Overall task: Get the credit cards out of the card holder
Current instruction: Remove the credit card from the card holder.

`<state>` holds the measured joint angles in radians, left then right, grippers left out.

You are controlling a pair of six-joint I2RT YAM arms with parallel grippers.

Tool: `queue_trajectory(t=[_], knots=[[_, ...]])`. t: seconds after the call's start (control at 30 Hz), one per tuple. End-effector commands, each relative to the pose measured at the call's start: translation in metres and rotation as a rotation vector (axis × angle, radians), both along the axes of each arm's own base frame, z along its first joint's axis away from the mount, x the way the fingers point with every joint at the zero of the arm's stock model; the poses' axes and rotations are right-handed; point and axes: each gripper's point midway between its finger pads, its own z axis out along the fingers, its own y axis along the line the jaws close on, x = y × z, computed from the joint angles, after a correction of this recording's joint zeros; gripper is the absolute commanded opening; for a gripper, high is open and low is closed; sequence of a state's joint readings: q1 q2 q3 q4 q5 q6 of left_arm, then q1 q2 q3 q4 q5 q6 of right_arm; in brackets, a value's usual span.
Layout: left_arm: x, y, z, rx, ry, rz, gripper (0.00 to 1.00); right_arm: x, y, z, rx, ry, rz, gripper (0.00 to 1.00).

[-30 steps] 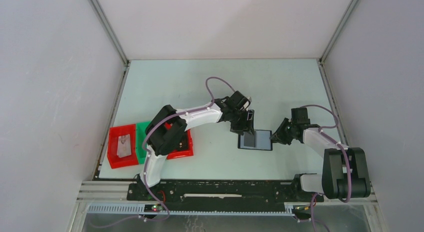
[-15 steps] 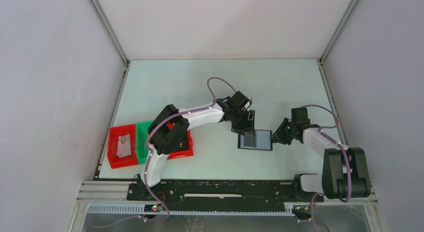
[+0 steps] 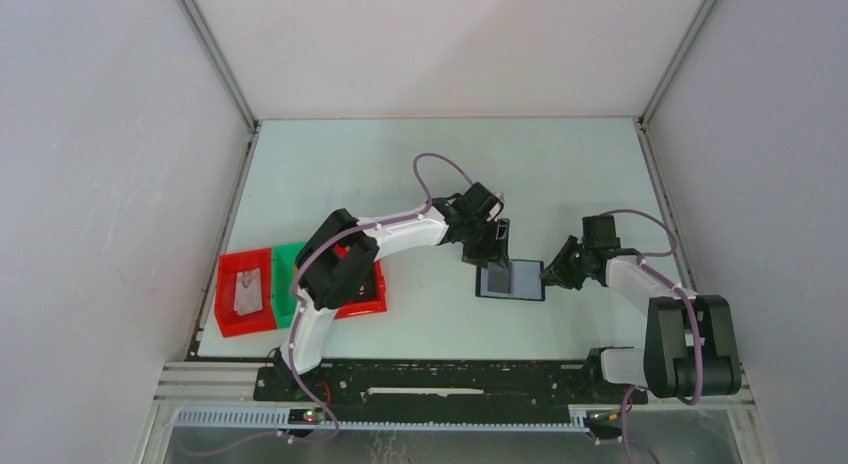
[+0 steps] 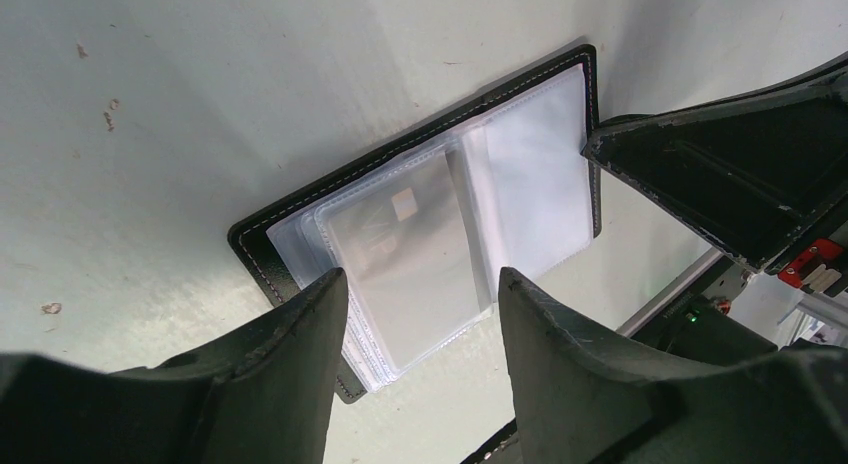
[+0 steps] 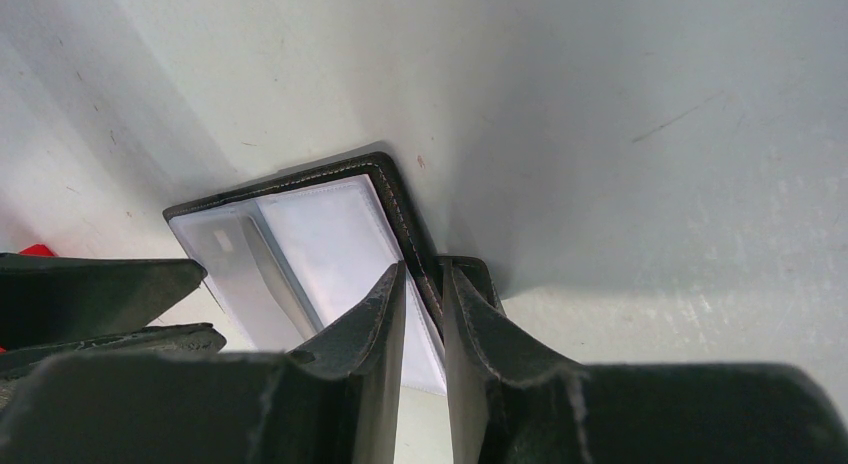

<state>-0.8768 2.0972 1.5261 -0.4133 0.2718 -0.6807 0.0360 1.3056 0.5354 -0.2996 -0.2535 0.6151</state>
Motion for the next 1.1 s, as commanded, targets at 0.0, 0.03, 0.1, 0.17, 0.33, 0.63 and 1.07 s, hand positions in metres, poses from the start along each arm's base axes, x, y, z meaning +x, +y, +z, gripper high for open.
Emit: queue_trajectory(t=[0.0,0.03,0.1,0.17,0.33,0.63,1.07], knots=[[0.001,0.001,0.017,-0.019,-0.053,0.002,0.62,-0.009,0.005,-0.008,0.011,0.031,0.019,0.29],[0.002,0.001,0.018,-0.019,-0.058,0.004,0.62,-0.009,0.005,-0.008,0.011,0.031,0.019,0.29],[0.002,0.001,0.019,-0.022,-0.058,0.002,0.62,-0.009,0.005,-0.008,0.011,0.031,0.019,0.29],[0.001,0.0,0.018,-0.022,-0.053,-0.001,0.62,-0.008,0.005,-0.007,0.01,0.029,0.02,0.29],[-0.001,-0.001,0.014,-0.016,-0.038,-0.007,0.63,-0.009,0.005,-0.008,0.011,0.032,0.02,0.29],[-0.014,-0.011,0.01,-0.027,0.036,-0.06,0.63,-0.009,0.006,-0.008,0.011,0.032,0.022,0.29],[-0.018,-0.032,0.025,-0.132,0.071,-0.076,0.63,-0.009,0.005,-0.007,0.012,0.03,0.019,0.29]])
